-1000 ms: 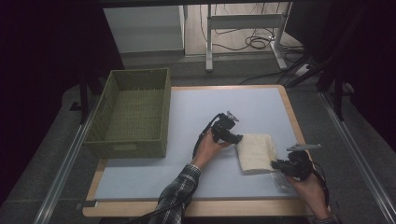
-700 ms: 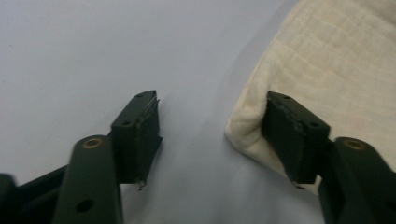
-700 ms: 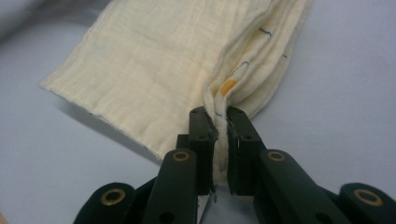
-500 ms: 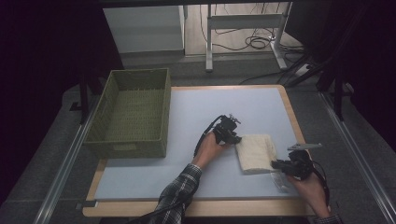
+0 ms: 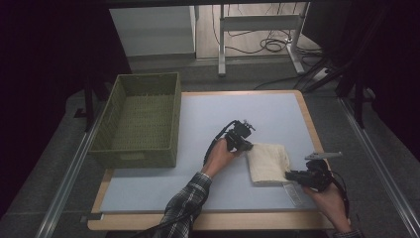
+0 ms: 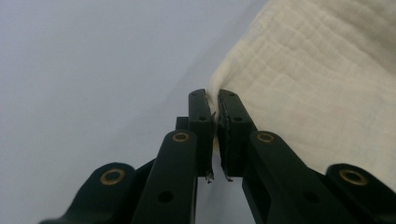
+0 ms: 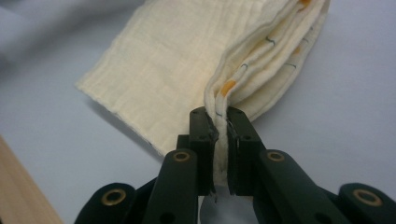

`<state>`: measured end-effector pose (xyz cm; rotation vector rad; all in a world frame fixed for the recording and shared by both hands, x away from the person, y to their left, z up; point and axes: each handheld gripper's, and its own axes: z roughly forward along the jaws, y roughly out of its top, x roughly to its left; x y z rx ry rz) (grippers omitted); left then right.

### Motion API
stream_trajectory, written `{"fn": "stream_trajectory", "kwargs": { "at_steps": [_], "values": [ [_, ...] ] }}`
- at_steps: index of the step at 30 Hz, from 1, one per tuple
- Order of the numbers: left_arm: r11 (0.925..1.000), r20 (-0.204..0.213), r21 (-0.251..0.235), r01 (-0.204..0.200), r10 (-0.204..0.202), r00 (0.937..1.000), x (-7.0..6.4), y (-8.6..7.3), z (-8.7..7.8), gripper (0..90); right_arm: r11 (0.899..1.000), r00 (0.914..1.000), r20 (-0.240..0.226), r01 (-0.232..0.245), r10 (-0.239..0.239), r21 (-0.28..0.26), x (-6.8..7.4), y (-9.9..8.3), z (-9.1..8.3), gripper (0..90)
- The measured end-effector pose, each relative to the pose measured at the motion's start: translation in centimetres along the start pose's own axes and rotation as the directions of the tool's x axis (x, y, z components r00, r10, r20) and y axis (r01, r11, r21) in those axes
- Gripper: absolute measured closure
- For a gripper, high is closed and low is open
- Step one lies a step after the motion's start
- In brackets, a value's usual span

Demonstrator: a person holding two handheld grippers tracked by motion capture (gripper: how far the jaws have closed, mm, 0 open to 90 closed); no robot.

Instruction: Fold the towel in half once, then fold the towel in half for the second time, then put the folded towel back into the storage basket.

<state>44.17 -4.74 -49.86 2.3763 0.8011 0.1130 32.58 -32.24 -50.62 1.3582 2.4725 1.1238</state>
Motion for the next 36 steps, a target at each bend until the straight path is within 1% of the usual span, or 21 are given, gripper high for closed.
{"fn": "stream_trajectory", "kwargs": {
  "at_steps": [2, 5, 8, 10, 11, 13, 15, 19, 22, 24, 27, 30, 35, 36],
  "values": [
    [1.0000, -0.011, -0.001, -0.003, 0.003, 0.9999, 0.1, 0.0, -0.6, 85.2, 1.000, 0.9997, -0.024, -0.008, 0.008, -0.009, 0.1, 0.1, 0.1, 82.3],
    [1.0000, -0.023, 0.003, -0.008, 0.008, 0.9997, 0.3, -0.2, -1.6, 85.2, 1.000, 0.9989, -0.047, -0.003, 0.002, -0.013, 0.5, 0.4, 0.3, 82.2],
    [0.9998, -0.032, 0.015, -0.010, 0.011, 0.9994, 0.5, -0.4, -2.4, 85.0, 1.000, 0.9981, -0.061, 0.005, -0.006, -0.020, 1.0, 0.9, 0.4, 82.3],
    [0.9997, -0.038, 0.025, -0.006, 0.007, 0.9992, 0.7, -0.5, -3.0, 84.8, 1.000, 0.9973, -0.072, 0.010, -0.012, -0.026, 1.3, 1.3, 0.5, 82.2],
    [0.9998, -0.038, 0.017, 0.010, -0.009, 0.9993, 0.8, -0.6, -3.2, 84.8, 1.000, 0.9969, -0.078, 0.011, -0.013, -0.027, 1.5, 1.5, 0.6, 82.2],
    [0.9997, -0.047, 0.024, 0.010, -0.009, 0.9989, 1.1, -0.8, -3.9, 84.7, 0.999, 0.9965, -0.080, 0.024, -0.026, -0.026, 1.9, 1.9, 0.8, 82.1],
    [0.9996, -0.053, 0.017, 0.024, -0.023, 0.9983, 1.4, -1.0, -4.5, 84.6, 0.999, 0.9955, -0.085, 0.038, -0.041, -0.032, 2.4, 2.3, 1.0, 82.1],
    [0.9991, -0.070, 0.036, 0.021, -0.019, 0.9974, 1.9, -1.4, -5.6, 84.5, 0.998, 0.9934, -0.099, 0.054, -0.057, -0.039, 3.3, 3.2, 1.4, 82.1],
    [0.9990, -0.074, 0.026, 0.038, -0.036, 0.9966, 2.3, -1.8, -6.5, 84.4, 0.997, 0.9916, -0.112, 0.061, -0.066, -0.040, 3.9, 3.7, 1.8, 82.0],
    [0.9989, -0.079, 0.024, 0.039, -0.037, 0.9962, 2.5, -2.0, -7.0, 84.4, 0.997, 0.9902, -0.120, 0.067, -0.072, -0.041, 4.2, 4.0, 2.1, 82.0],
    [0.9986, -0.086, 0.037, 0.037, -0.034, 0.9957, 2.8, -2.2, -7.7, 84.4, 0.997, 0.9890, -0.130, 0.065, -0.070, -0.047, 4.5, 4.4, 2.3, 82.0],
    [0.9979, -0.086, 0.047, 0.044, -0.040, 0.9955, 3.2, -2.3, -8.4, 84.2, 0.997, 0.9875, -0.141, 0.066, -0.072, -0.043, 4.8, 4.8, 2.6, 81.9],
    [0.9974, -0.092, 0.043, 0.057, -0.053, 0.9943, 3.7, -2.6, -9.7, 84.0, 0.996, 0.9839, -0.161, 0.069, -0.076, -0.049, 5.3, 5.5, 3.0, 81.9],
    [0.9974, -0.096, 0.047, 0.055, -0.050, 0.9941, 3.8, -2.7, -10.0, 83.9, 0.996, 0.9832, -0.165, 0.070, -0.078, -0.051, 5.4, 5.7, 3.1, 81.9]
  ]
}}
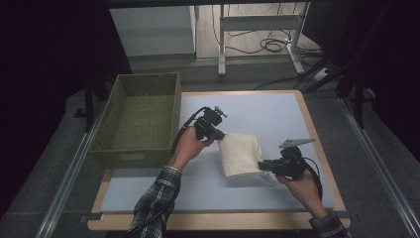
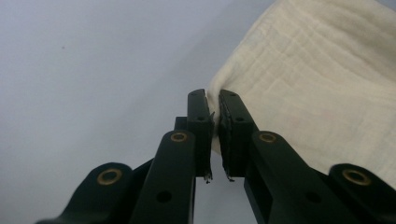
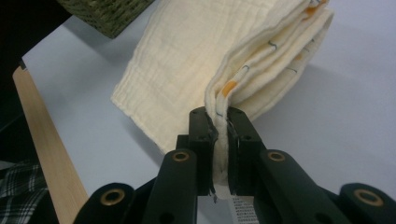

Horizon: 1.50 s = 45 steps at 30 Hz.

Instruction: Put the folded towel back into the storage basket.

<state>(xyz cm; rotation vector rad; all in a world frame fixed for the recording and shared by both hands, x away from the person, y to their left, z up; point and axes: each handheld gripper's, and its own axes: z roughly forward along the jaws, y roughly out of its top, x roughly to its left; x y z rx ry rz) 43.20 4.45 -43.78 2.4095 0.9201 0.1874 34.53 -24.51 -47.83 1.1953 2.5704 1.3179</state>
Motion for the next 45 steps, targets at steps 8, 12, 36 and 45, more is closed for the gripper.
{"fn": "stream_trajectory", "kwargs": {
  "at_steps": [8, 12, 36, 45],
  "values": [
    [0.9999, -0.016, 0.004, 0.010, -0.010, 0.9998, 1.2, -0.6, -2.5, 83.8, 1.000, 0.9994, -0.026, 0.023, -0.023, -0.005, 0.9, 1.7, 0.9, 81.8],
    [0.9998, -0.025, 0.011, 0.017, -0.016, 0.9996, 1.9, -1.1, -3.6, 83.7, 1.000, 0.9987, -0.042, 0.029, -0.029, -0.007, 1.4, 2.6, 1.5, 81.8],
    [0.9973, -0.103, -0.010, 0.073, -0.074, 0.9919, 5.4, -3.2, -8.3, 83.6, 0.999, 0.9934, -0.102, 0.052, -0.052, -0.004, 3.7, 8.2, 4.8, 81.8],
    [0.9950, -0.126, -0.045, 0.089, -0.094, 0.9875, 6.3, -3.5, -10.6, 83.7, 0.998, 0.9918, -0.113, 0.058, -0.058, -0.008, 4.4, 10.2, 5.3, 81.9]
  ]
}}
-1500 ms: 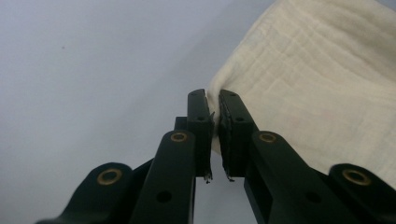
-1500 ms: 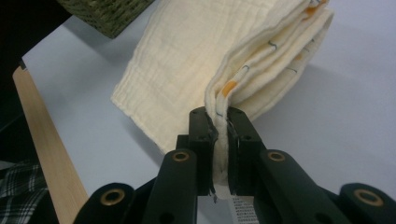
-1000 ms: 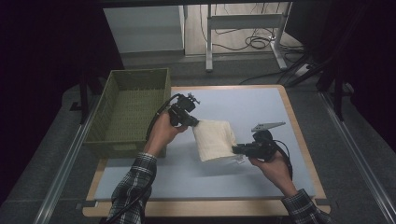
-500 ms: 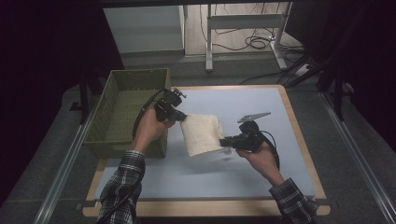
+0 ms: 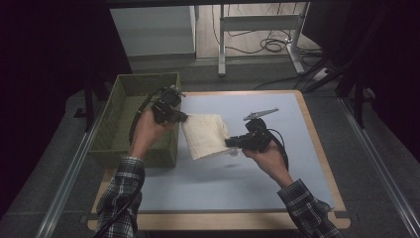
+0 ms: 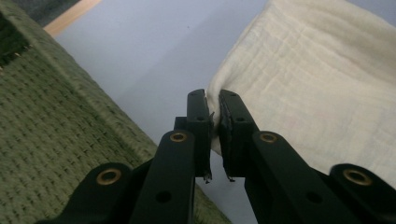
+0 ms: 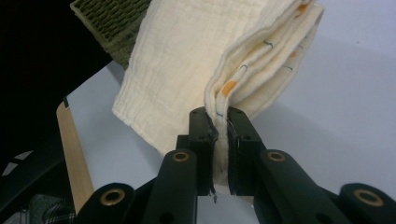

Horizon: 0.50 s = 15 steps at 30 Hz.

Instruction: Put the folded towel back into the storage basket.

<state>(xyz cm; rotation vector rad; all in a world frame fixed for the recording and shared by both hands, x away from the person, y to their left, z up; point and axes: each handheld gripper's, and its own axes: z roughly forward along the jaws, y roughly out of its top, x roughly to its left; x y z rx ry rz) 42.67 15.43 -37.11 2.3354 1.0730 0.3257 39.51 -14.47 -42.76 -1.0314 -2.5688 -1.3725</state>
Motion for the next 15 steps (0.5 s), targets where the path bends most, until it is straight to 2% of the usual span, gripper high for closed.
{"fn": "stream_trajectory", "kwargs": {
  "at_steps": [7, 15],
  "values": [
    [0.9999, -0.026, -0.005, 0.015, -0.015, 0.9996, 1.2, -0.1, -1.4, 83.8, 1.000, 0.9999, -0.010, 0.007, -0.007, -0.012, 0.5, 1.7, 0.3, 81.9],
    [0.9993, -0.057, -0.022, 0.029, -0.031, 0.9979, 2.5, -0.5, -2.7, 84.0, 1.000, 0.9996, -0.018, 0.021, -0.022, -0.014, 1.3, 3.3, 1.5, 81.9]
  ]
}}
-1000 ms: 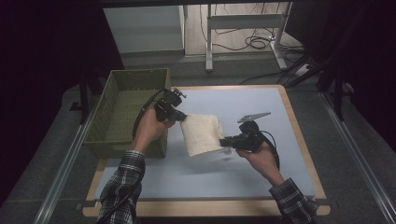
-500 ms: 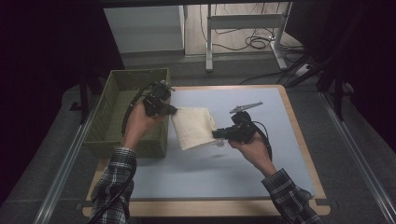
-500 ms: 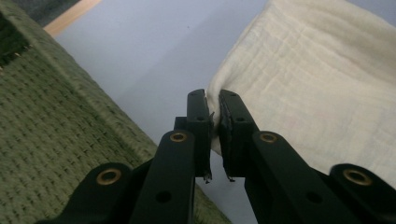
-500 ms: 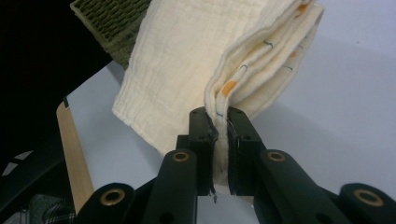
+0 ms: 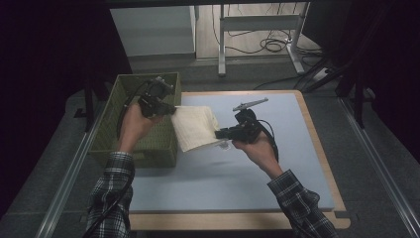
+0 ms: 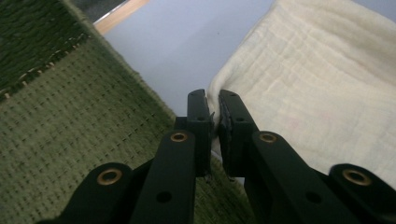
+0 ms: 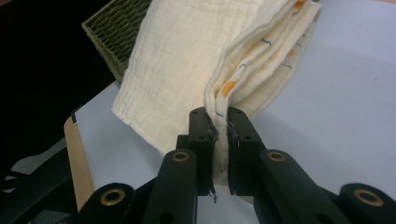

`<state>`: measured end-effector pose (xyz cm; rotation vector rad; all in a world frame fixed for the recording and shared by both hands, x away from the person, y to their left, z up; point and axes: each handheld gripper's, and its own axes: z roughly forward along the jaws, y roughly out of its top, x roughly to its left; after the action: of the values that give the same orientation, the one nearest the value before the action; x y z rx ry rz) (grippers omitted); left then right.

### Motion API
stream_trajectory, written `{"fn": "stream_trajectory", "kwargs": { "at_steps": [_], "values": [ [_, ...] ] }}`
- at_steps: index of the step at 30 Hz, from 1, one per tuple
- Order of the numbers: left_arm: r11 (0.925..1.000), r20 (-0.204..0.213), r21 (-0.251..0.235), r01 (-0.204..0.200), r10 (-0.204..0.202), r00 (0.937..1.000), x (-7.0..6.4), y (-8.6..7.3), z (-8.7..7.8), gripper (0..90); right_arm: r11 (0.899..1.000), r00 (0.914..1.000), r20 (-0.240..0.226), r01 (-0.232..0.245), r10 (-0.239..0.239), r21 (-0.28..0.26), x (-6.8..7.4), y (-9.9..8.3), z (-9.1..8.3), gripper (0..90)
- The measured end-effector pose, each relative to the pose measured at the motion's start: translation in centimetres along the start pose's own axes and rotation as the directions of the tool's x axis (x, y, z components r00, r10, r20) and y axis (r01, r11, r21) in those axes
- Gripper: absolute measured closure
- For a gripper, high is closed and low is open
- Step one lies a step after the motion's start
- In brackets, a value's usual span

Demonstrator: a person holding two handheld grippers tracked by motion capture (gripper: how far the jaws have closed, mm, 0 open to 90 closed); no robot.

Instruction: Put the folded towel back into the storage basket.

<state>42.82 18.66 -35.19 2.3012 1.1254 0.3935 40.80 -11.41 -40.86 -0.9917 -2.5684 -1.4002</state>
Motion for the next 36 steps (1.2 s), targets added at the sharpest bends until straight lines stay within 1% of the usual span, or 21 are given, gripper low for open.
{"fn": "stream_trajectory", "kwargs": {
  "at_steps": [9, 17, 22, 25, 30, 34, 35, 36],
  "values": [
    [0.9996, -0.037, -0.015, 0.025, -0.026, 0.9990, 1.7, -0.2, -1.4, 84.2, 1.000, 0.9999, -0.004, 0.012, -0.012, -0.015, 0.9, 2.0, 1.1, 81.9],
    [0.9984, -0.068, -0.022, 0.052, -0.053, 0.9963, 3.4, -0.7, -2.0, 84.4, 1.000, 0.9997, -0.006, 0.024, -0.024, -0.014, 1.8, 3.4, 3.0, 81.9],
    [0.9970, -0.096, -0.023, 0.074, -0.075, 0.9925, 4.6, -1.4, -2.3, 84.4, 1.000, 0.9996, -0.010, 0.025, -0.025, -0.017, 2.6, 4.1, 4.5, 81.9],
    [0.9960, -0.119, -0.022, 0.087, -0.089, 0.9889, 5.2, -1.8, -2.4, 84.6, 1.000, 0.9997, -0.015, 0.021, -0.022, -0.019, 3.1, 4.6, 5.5, 81.9],
    [0.9942, -0.150, -0.015, 0.106, -0.107, 0.9828, 6.2, -2.8, -2.4, 84.6, 1.000, 0.9998, -0.011, 0.019, -0.019, -0.015, 4.2, 5.2, 7.3, 82.0],
    [0.9944, -0.176, -0.018, 0.104, -0.106, 0.9786, 6.8, -3.6, -2.7, 84.7, 1.000, 0.9999, -0.010, 0.012, -0.012, -0.012, 5.1, 5.6, 8.8, 82.0],
    [0.9940, -0.182, -0.018, 0.108, -0.110, 0.9772, 6.9, -3.8, -2.7, 84.7, 1.000, 0.9999, -0.010, 0.011, -0.011, -0.011, 5.3, 5.7, 9.1, 82.0],
    [0.9944, -0.193, -0.016, 0.104, -0.106, 0.9755, 7.1, -3.9, -2.8, 84.7, 1.000, 0.9999, -0.011, 0.009, -0.009, -0.012, 5.5, 5.8, 9.5, 81.9]
  ]
}}
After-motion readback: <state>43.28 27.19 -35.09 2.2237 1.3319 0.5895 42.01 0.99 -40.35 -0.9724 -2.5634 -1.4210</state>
